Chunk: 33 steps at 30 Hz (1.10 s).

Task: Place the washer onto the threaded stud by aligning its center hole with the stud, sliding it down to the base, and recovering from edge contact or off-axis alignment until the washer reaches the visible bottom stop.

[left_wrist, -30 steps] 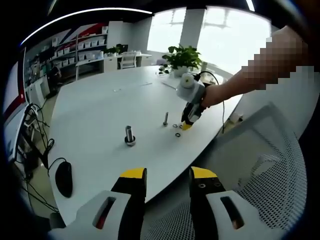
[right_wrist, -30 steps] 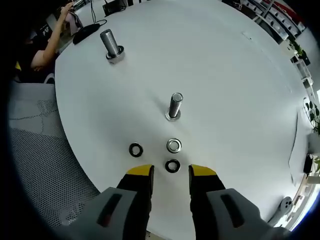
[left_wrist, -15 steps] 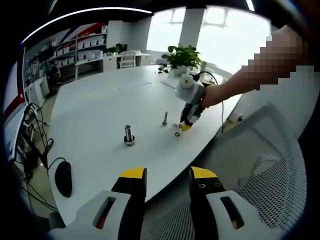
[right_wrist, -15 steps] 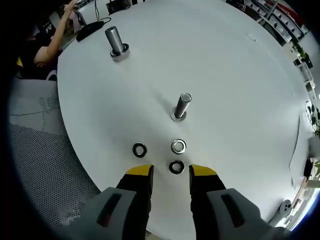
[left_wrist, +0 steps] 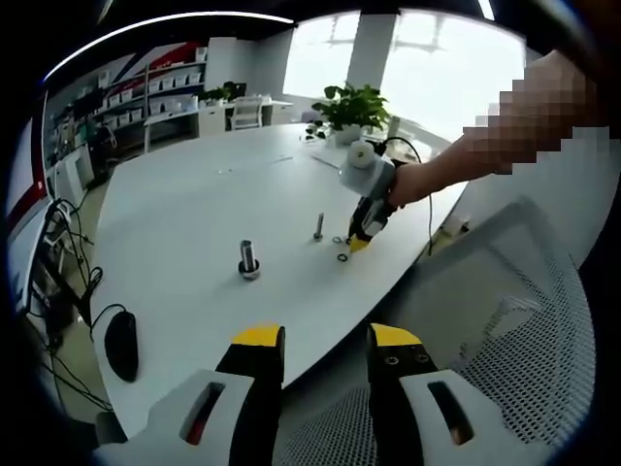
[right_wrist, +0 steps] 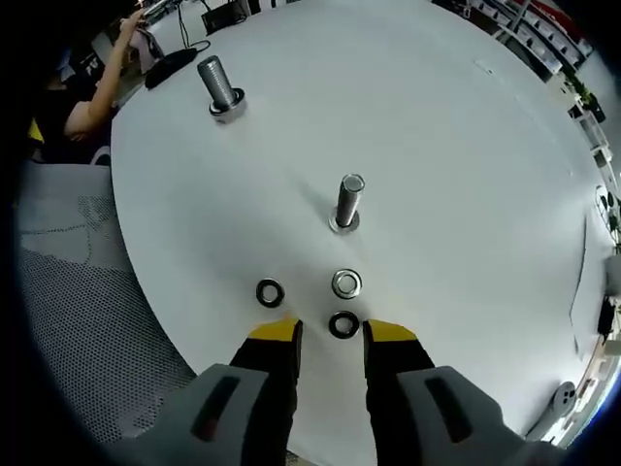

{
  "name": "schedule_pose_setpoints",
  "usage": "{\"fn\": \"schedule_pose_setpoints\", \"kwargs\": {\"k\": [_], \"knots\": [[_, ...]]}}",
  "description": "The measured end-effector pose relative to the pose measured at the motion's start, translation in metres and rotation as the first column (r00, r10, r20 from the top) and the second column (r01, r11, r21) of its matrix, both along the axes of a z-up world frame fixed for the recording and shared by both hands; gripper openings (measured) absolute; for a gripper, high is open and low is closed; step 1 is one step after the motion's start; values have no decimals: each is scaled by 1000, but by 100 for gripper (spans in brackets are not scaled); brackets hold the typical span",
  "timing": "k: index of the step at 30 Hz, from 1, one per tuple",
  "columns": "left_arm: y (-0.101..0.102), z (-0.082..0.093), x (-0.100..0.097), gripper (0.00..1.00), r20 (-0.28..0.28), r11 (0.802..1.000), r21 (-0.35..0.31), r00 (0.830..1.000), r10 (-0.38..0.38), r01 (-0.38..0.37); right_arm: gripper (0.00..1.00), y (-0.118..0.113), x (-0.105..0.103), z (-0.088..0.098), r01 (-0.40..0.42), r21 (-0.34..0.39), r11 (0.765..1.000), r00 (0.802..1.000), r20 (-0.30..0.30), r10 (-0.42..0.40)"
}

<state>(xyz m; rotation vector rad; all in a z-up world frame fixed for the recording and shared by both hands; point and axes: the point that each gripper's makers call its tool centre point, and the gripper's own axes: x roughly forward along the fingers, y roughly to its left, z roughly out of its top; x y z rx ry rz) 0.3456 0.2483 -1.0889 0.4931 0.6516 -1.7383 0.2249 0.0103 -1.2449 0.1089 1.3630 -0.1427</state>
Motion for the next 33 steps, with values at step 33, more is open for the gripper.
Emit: {"fn": "schedule_pose_setpoints", "kwargs": {"k": [33], "knots": [[-1,1,1,31,3,1000,-7,1000,6,-6,20,-2,-5,-2,-234,3,972,968,-96,233]]}}
